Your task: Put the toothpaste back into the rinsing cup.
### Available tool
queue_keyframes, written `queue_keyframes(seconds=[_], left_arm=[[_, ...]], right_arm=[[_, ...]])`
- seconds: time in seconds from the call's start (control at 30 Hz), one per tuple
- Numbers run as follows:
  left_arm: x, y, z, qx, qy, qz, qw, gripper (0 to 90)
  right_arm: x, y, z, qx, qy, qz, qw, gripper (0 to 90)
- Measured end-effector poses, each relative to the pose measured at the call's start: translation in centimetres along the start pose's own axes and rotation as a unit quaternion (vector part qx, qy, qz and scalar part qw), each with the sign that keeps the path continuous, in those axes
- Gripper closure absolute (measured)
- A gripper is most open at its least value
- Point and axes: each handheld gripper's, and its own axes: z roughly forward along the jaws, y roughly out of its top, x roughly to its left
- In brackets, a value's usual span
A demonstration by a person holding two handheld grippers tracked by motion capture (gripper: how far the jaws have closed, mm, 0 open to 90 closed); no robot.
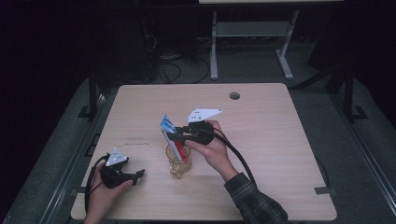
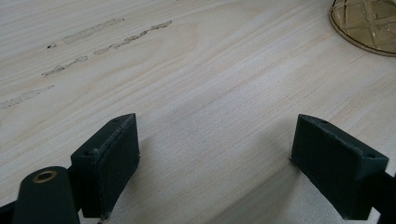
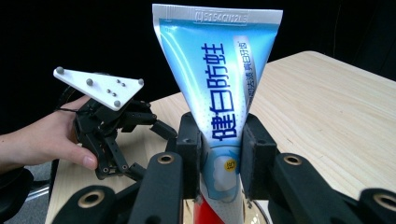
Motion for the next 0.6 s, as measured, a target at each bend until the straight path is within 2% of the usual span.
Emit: queue_keyframes(seconds=[0.6], left_arm=[[0.00,0.00,0.00,0.000,0.001,0.000,1.0000,14.2]], right_arm=[[0.13,-0.93,0.34,0.023,-0.002,-0.006,0.9997,71.8]])
